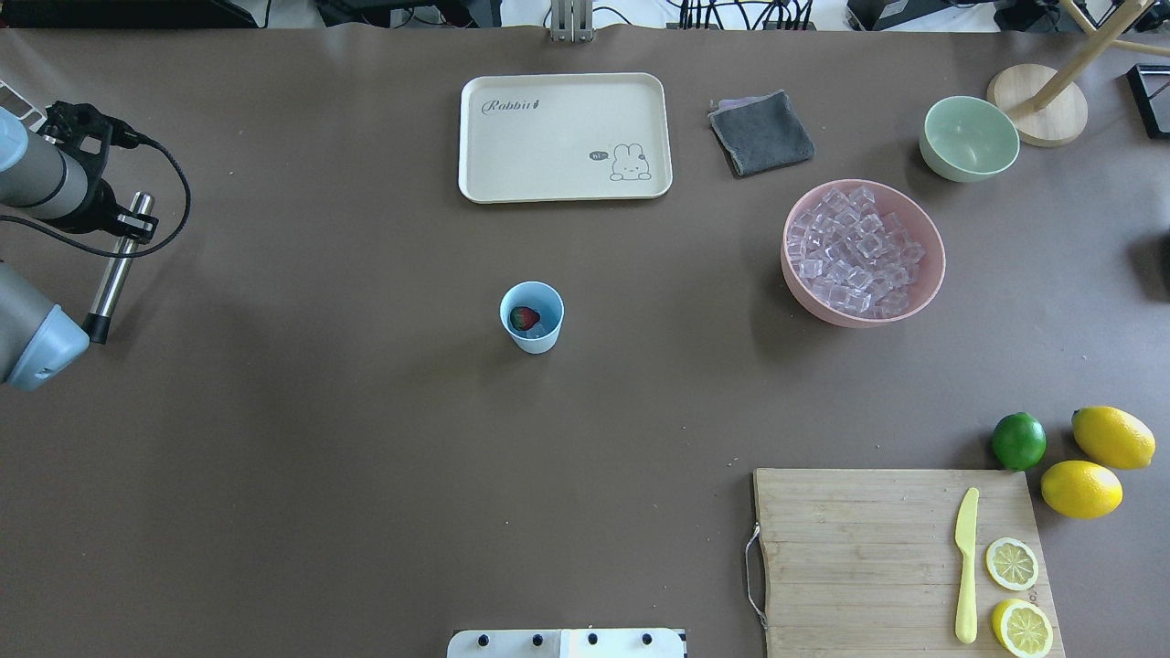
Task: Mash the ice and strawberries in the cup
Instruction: 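Lower the pestle onto the table and open the left gripper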
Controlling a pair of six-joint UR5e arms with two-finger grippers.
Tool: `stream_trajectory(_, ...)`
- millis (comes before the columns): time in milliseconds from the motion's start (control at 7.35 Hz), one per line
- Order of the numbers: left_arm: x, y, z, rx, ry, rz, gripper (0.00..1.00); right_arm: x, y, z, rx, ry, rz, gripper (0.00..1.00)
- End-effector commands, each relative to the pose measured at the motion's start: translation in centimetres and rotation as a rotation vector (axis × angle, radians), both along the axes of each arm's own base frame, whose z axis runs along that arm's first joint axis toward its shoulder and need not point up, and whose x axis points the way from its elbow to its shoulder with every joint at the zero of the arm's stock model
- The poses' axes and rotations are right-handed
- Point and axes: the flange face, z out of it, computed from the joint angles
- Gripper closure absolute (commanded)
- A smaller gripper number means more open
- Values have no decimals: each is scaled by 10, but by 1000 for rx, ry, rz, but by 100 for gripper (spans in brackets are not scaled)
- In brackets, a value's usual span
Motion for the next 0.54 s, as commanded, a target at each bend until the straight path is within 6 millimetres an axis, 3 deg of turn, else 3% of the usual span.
stream_trajectory(0, -15, -15, -27, 36, 54, -30, 3, 6, 2, -4, -2, -10, 16, 1)
stream_trajectory(408, -133, -85, -106, -30, 213, -156, 3, 6, 4, -5, -9, -19, 16, 1)
